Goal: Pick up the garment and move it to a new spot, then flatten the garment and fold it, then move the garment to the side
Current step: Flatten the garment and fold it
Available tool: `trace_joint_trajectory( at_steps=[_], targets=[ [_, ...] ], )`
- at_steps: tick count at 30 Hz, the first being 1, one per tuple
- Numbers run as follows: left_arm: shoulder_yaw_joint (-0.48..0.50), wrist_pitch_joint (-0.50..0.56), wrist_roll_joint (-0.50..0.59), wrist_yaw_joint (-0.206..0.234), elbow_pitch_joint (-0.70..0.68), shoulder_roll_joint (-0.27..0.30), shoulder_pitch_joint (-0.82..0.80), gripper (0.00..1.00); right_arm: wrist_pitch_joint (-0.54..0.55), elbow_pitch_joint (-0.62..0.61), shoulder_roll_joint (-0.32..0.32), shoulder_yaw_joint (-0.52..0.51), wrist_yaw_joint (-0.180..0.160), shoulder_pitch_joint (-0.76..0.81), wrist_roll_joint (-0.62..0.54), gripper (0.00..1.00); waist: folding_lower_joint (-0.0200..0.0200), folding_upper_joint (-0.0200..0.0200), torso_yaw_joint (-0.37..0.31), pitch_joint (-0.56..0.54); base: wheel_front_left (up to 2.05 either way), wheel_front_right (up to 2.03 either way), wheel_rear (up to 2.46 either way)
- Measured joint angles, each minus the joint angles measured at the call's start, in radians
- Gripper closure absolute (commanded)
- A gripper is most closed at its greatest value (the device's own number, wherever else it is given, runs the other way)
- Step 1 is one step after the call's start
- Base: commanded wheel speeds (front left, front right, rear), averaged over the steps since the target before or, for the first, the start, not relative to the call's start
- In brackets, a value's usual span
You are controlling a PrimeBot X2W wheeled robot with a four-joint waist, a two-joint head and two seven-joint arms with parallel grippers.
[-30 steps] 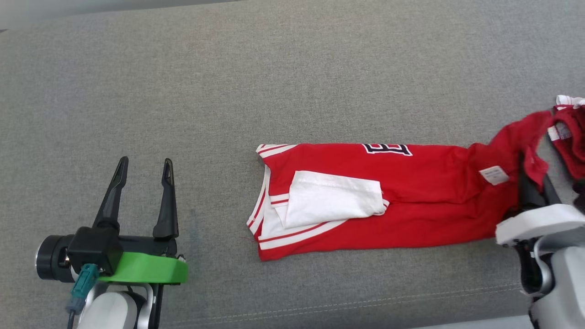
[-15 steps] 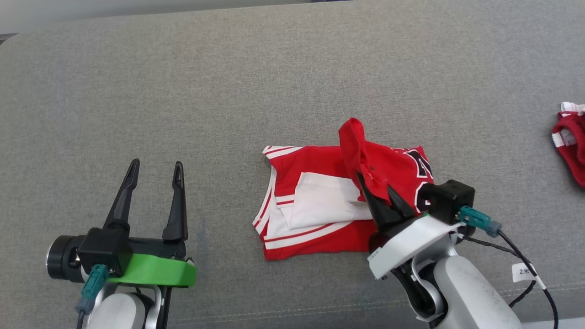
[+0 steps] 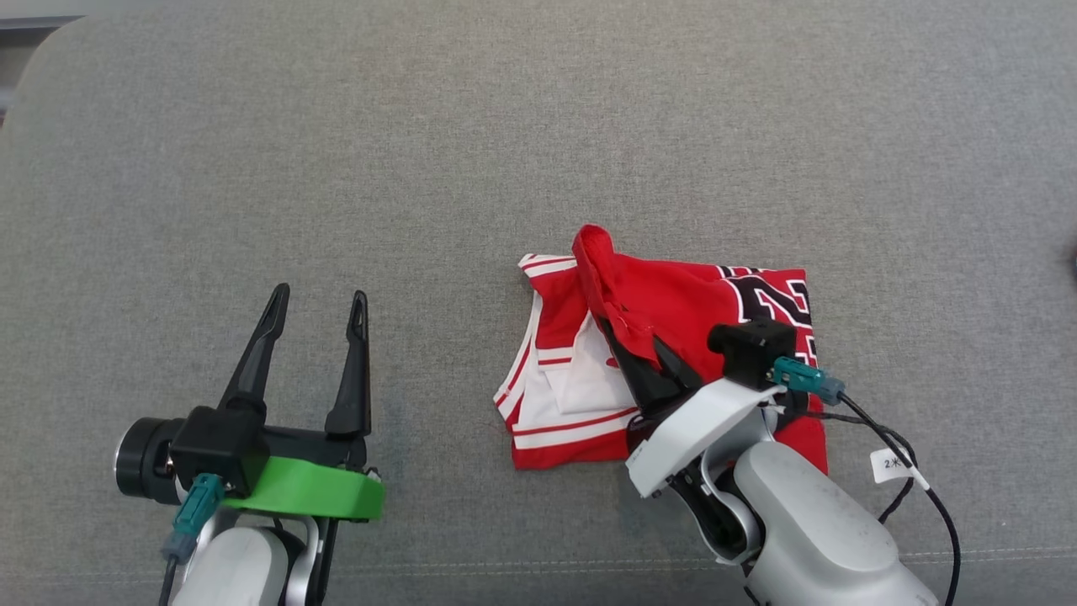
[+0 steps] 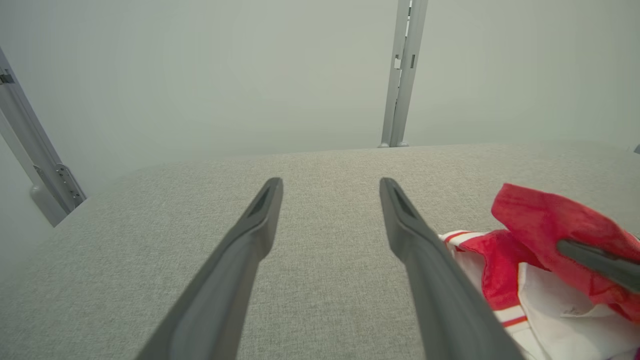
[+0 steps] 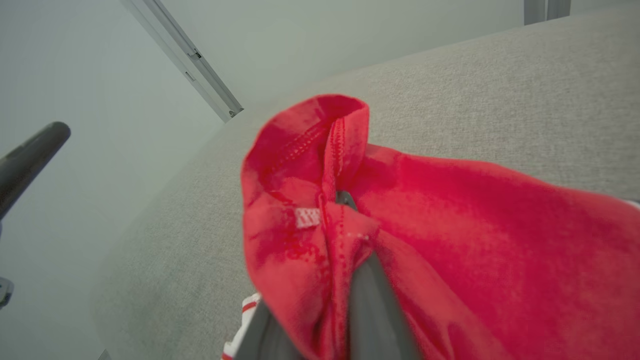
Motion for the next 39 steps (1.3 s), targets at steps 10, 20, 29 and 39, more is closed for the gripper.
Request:
trace_joint_trajectory(
  at_steps=[10, 20, 29, 39],
  targets=[
    [-0.002, 0.0, 0.016, -0.017, 0.01, -0.014, -0.019, 0.0, -0.025, 0.072, 0.0, 0.137, 0.0, -0.077, 0.12, 0.0, 0.0, -0.0001, 0.02, 0.017, 0.0, 0.0, 0.0],
    [0.01, 0.0, 0.027, -0.024, 0.013, -0.021, -0.018, 0.0, -0.026, -0.05, 0.001, 0.319, 0.0, -0.095, 0.152, 0.0, 0.0, 0.0, 0.012, 0.013, 0.0, 0.0, 0.0],
    [0.043, 0.0, 0.034, -0.012, 0.004, -0.015, -0.001, 0.0, -0.029, -0.328, -0.019, 0.025, 0.0, 0.0, -0.017, 0.0, 0.0, 0.0, -0.01, -0.009, 0.0, 0.0, 0.0],
    [0.078, 0.0, 0.038, 0.009, -0.021, 0.005, 0.033, 0.0, -0.021, -0.425, -0.085, -0.312, 0.0, 0.167, -0.151, 0.0, 0.0, 0.0, -0.036, -0.055, 0.0, 0.0, 0.0]
  ],
)
